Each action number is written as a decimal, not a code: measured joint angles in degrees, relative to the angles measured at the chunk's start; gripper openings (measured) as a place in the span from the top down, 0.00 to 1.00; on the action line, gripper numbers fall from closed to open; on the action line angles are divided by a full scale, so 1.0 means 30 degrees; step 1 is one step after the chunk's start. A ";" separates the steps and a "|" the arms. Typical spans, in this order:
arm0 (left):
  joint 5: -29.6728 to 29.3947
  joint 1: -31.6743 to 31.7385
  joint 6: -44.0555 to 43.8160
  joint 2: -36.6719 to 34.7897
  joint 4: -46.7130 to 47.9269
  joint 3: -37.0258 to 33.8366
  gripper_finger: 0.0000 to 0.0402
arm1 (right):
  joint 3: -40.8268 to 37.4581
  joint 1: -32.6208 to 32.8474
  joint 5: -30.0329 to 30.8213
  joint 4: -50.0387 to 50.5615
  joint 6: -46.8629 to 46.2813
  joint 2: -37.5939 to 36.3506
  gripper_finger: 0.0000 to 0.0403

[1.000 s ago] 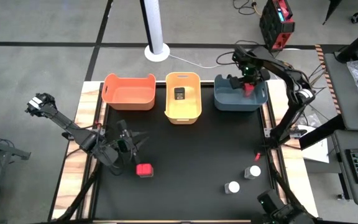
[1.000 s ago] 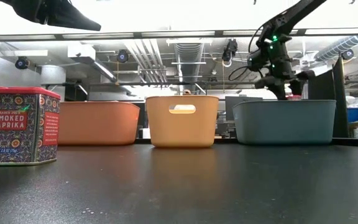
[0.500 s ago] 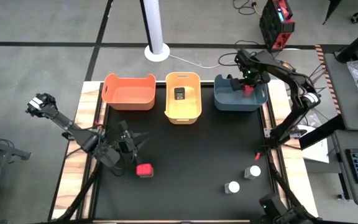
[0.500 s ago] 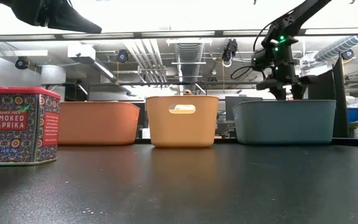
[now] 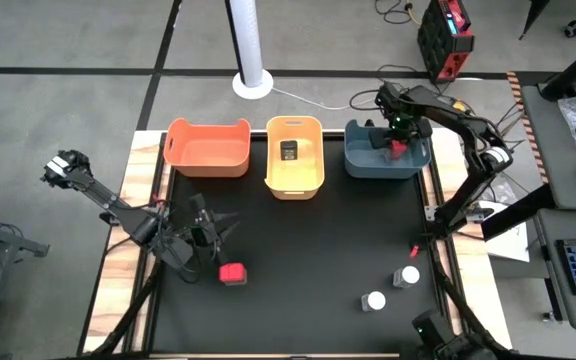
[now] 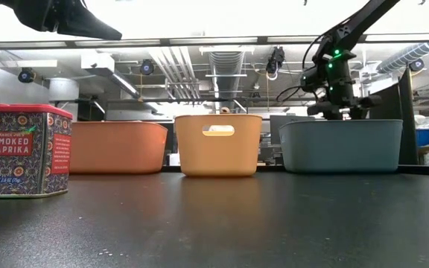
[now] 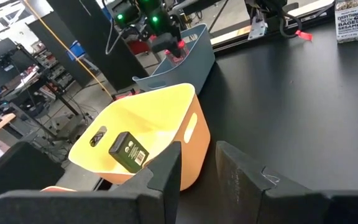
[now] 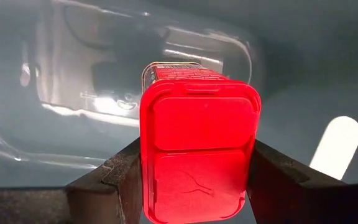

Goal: Sort spices by type
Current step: Put the right red spice can into the blue bin, then put the left white spice bottle into the orange bin

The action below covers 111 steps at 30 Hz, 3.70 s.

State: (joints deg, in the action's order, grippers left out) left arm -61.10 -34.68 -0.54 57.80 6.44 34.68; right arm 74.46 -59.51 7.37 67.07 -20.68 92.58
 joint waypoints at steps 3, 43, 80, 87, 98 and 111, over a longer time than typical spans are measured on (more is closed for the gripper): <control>-0.0007 0.0000 0.0095 0.0000 0.0007 0.0035 0.79 | -0.0036 0.0000 -0.0013 -0.0008 0.0096 0.0373 0.49; -0.0016 0.0004 0.0146 -0.0015 0.0000 0.0109 0.79 | 0.3646 -0.0007 0.0060 0.1600 0.0539 0.0754 0.32; 0.4474 -0.0027 -0.7900 0.1822 -0.0155 0.2222 0.79 | -0.1743 2.6488 0.9903 -0.6119 -0.0556 -0.8215 0.66; 0.5288 -0.0412 -0.8080 0.4566 0.1228 0.5551 0.79 | -0.3789 2.9691 0.9722 -0.8103 0.0979 -0.7957 0.72; 0.4312 -0.0890 -0.8720 1.0273 0.6632 1.1961 0.79 | -0.6244 3.2006 0.8387 -1.0317 -0.1026 -0.9068 0.80; 0.3668 -0.0300 -0.7529 1.4714 0.7855 1.5837 0.79 | -0.4854 3.4075 0.5610 -0.6914 -0.5968 -0.9057 0.83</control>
State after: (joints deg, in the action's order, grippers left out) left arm -50.10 -35.58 -23.12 101.94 30.00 82.19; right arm 59.89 42.72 24.20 46.33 -38.58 65.41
